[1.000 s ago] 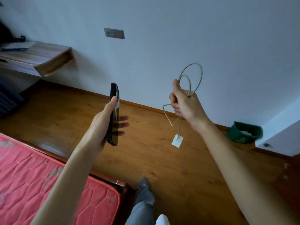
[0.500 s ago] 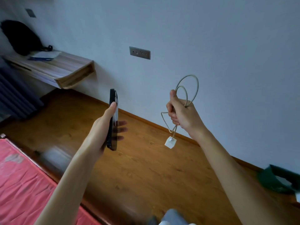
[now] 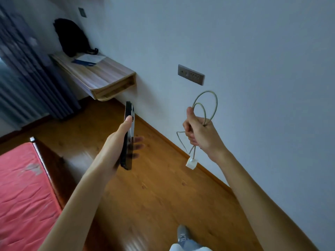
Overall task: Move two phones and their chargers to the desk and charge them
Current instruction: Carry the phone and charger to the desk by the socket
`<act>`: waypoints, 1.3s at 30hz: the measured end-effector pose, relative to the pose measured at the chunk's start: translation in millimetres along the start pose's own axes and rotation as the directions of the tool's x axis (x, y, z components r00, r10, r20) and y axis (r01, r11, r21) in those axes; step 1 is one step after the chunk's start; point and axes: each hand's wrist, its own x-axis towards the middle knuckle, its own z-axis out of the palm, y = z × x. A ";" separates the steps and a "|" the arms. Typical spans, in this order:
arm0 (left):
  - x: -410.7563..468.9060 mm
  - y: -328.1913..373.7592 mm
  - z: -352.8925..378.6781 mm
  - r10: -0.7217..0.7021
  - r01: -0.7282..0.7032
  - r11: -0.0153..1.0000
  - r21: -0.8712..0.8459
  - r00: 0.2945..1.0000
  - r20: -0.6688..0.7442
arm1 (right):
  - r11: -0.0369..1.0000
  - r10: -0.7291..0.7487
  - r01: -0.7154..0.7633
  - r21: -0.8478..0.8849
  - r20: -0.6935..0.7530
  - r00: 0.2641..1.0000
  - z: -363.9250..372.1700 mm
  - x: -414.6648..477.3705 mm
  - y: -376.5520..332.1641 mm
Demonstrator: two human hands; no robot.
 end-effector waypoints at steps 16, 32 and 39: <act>132.1 54.1 -64.6 -0.021 -0.010 0.992 -0.122 0.968 -0.249 | 1.000 0.021 -0.016 -0.026 0.210 0.977 74.6 210.4 -2.5; 280.4 131.5 -259.5 -0.021 -0.026 0.983 -0.179 0.965 -0.260 | 1.000 0.020 -0.022 0.005 0.252 0.968 278.4 385.2 -29.7; 343.6 148.3 -325.6 -0.065 -0.001 0.974 -0.227 0.957 -0.282 | 1.000 0.015 -0.022 0.021 0.312 0.950 345.6 457.5 -26.7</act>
